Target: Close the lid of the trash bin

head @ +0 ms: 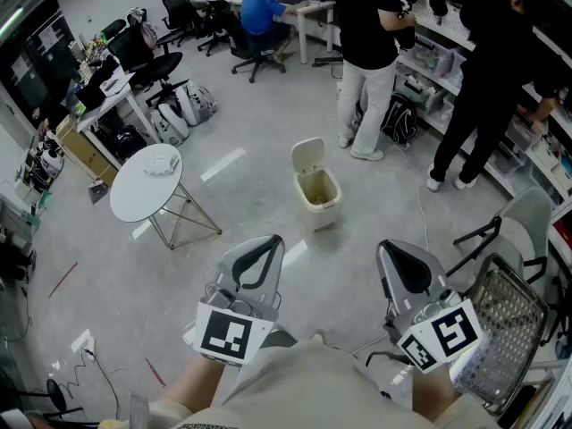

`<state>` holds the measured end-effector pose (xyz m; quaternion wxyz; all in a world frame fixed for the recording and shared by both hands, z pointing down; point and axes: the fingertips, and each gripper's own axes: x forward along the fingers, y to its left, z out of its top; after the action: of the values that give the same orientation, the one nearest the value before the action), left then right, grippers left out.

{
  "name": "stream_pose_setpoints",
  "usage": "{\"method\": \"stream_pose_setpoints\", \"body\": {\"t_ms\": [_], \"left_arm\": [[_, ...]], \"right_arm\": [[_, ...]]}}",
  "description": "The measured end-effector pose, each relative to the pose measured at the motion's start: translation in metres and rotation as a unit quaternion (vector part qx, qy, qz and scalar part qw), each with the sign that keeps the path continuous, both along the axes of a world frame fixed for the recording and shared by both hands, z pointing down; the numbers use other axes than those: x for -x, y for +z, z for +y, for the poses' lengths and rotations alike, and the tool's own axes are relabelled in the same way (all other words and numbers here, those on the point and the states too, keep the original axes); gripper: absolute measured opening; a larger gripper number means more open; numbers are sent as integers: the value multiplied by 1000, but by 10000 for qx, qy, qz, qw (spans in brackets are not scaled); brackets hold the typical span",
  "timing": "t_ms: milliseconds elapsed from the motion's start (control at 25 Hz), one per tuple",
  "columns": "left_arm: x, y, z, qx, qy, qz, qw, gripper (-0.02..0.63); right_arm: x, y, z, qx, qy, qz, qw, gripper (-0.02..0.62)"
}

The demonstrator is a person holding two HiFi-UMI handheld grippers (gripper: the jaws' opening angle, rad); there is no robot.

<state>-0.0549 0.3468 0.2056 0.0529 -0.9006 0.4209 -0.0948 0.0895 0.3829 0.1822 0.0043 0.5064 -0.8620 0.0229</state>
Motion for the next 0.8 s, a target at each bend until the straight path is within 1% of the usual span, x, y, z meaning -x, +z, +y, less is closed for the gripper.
{"method": "stream_pose_setpoints", "body": {"t_ms": [240,440,600,800], "left_arm": [[-1,-1,5,0,1,-36,10000,3],[-7,-1,4,-11,17,-55,10000,3],[-6,0,-1,-6,-121,-90,9999,3],[-9,5,-9,43,-122,-39,9999,3]], "right_arm": [[-5,-3,4,-9,48,-139,9999,3],[-9,-1,6,21,-10,-157,9999,3],[-7,5,5,63,-74,-206,9997,3],[-9,11,-1,198,-114,-282,9993,3]]}}
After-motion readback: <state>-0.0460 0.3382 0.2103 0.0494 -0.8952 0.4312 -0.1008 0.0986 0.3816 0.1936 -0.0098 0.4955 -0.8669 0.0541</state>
